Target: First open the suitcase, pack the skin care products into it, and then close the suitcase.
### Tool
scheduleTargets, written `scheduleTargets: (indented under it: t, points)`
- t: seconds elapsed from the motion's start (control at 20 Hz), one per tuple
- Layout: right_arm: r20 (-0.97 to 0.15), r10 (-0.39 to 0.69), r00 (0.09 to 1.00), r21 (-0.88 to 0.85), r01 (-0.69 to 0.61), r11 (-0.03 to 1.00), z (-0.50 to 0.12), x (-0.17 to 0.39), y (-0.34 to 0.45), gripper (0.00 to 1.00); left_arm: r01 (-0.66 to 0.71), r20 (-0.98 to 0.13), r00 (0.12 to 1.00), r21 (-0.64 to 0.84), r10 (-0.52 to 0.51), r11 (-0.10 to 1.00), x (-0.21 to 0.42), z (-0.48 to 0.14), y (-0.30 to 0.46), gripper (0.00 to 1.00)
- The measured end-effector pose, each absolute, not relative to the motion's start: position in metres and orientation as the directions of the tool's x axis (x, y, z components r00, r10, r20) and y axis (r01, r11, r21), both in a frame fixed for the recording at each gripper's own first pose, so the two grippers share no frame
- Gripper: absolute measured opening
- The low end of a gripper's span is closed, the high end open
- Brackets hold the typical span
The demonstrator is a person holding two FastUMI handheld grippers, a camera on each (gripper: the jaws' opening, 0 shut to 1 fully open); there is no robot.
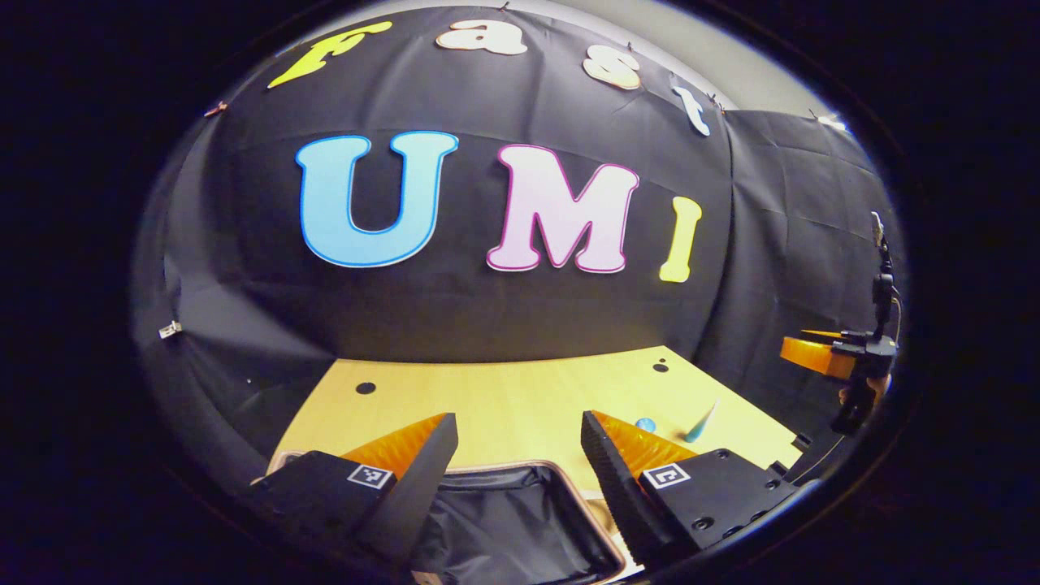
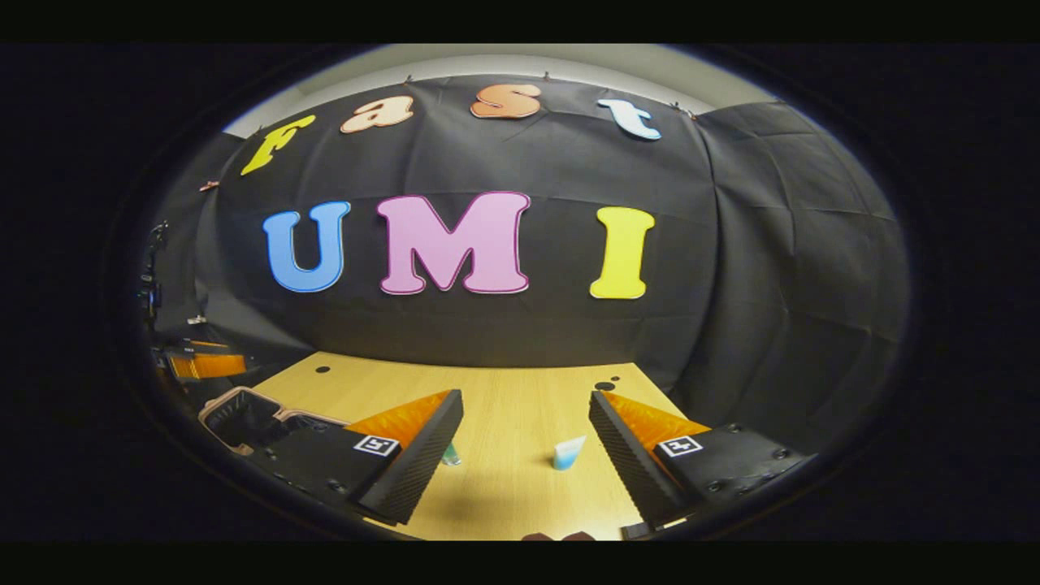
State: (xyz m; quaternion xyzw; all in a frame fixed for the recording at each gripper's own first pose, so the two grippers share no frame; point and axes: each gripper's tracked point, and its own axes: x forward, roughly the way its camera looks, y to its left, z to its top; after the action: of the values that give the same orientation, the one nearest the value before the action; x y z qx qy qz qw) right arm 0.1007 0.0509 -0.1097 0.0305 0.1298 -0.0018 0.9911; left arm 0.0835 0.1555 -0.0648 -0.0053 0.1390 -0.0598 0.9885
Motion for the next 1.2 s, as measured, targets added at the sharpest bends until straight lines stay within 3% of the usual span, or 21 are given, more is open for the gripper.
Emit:
scheduleTargets:
  t: [0.2,0.6,1.2]
  points:
    - [-0.263,0.022,0.964,0.076,-0.002,0.997,-0.114,0.109,0.038,0.99,0.168,-0.338,0.924,-0.061,-0.179,0.984,0.087,-0.092,0.092,0.96]
    - [-0.335,0.084,0.938,0.069,-0.065,0.995,-0.143,0.115,0.02,0.99,0.205,-0.445,0.872,-0.048,-0.205,0.978,0.13,-0.17,0.018,0.96]
    - [-0.46,0.142,0.877,0.027,-0.146,0.989,-0.193,0.131,-0.012,0.98,0.228,-0.573,0.8,0.018,-0.177,0.973,0.223,-0.297,-0.017,0.97]
